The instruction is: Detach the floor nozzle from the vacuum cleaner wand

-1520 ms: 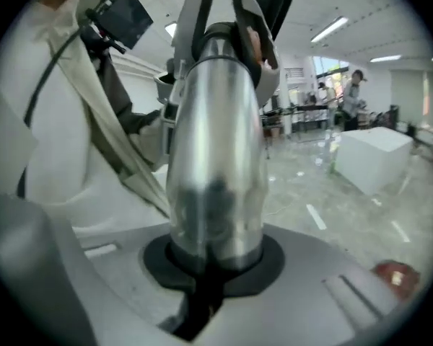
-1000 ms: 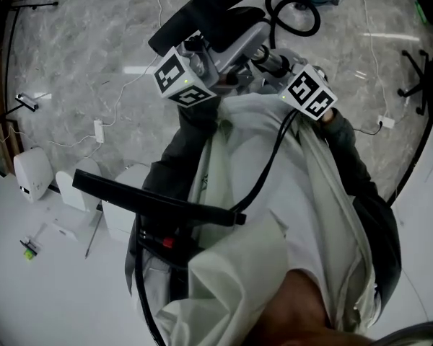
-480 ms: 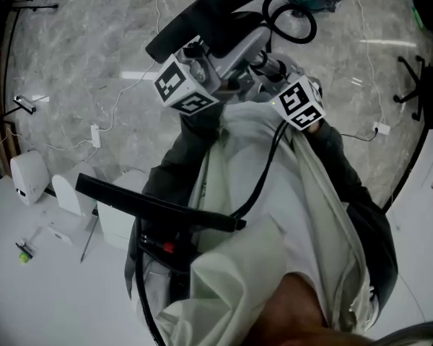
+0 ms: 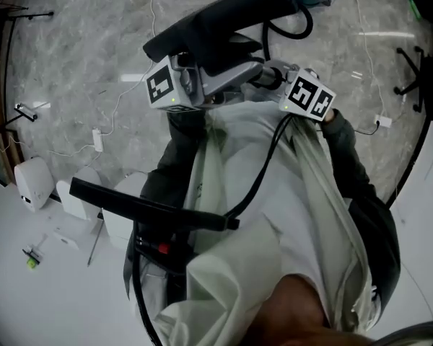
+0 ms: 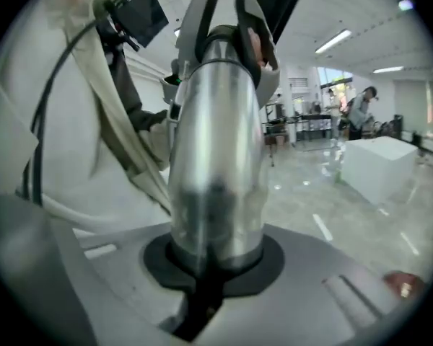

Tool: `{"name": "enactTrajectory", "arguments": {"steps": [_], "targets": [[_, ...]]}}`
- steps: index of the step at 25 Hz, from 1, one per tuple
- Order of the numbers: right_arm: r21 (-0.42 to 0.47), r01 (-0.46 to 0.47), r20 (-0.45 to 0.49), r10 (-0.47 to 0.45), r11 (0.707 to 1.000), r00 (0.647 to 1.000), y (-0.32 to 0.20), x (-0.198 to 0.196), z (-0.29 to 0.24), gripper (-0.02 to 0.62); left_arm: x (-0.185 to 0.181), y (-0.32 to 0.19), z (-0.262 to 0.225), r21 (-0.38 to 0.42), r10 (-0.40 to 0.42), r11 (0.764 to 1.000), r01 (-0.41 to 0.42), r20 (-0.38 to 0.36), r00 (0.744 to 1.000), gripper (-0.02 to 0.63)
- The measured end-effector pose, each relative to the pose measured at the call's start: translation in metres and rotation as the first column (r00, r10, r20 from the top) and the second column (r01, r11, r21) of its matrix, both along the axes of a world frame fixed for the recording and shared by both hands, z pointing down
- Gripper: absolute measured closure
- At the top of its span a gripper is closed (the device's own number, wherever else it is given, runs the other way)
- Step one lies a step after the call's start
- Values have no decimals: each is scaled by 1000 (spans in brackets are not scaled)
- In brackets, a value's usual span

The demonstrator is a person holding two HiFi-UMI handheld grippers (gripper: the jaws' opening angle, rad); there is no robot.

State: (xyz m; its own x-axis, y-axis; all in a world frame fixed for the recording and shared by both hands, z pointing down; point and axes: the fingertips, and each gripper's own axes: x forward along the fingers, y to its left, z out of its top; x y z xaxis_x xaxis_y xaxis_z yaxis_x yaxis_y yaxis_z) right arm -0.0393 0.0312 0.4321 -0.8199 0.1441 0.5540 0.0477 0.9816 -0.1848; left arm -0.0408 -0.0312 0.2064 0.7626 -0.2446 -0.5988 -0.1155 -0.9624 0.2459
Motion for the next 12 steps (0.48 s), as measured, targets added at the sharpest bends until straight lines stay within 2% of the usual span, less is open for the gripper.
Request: {"name": "enactTrajectory", "arguments": {"steps": [2, 3, 5, 6, 7, 8, 9, 10, 11, 12], "targets": [[-72, 86, 30, -84, 994, 996, 10, 3, 0, 554, 6, 5, 0, 27, 37, 999, -37, -1, 999, 529], [-78, 79, 34, -76, 994, 997, 8, 3, 1, 555, 8, 0, 0, 9, 19, 1000, -19, 0, 1000, 529], [-19, -47, 10, 48, 999, 999, -9, 3, 3, 557, 9, -18, 2, -58, -64, 996, 65, 12, 998, 529], [45, -153, -15, 153, 987, 988, -22, 4, 4, 557, 6, -28, 4, -102, -127, 986, 130, 29, 991, 528], [125, -266, -44, 273, 956, 961, -36, 5, 5, 557, 1, -40, 8, -162, -206, 964, 212, 54, 977, 528], [203, -363, -69, 383, 909, 921, -48, 7, 6, 557, -6, -53, 14, -235, -292, 923, 305, 89, 952, 528], [257, -427, -87, 461, 867, 883, -56, 9, 9, 557, -14, -64, 21, -309, -377, 863, 400, 134, 916, 528], [283, -459, -101, 502, 842, 859, -60, 10, 11, 557, -22, -72, 28, -369, -446, 795, 482, 184, 876, 526], [289, -467, -111, 513, 836, 851, -61, 9, 13, 557, -27, -77, 34, -404, -491, 739, 539, 226, 842, 526], [284, -459, -114, 505, 842, 856, -60, 7, 14, 557, -29, -78, 36, -416, -510, 712, 565, 247, 824, 526]]}}
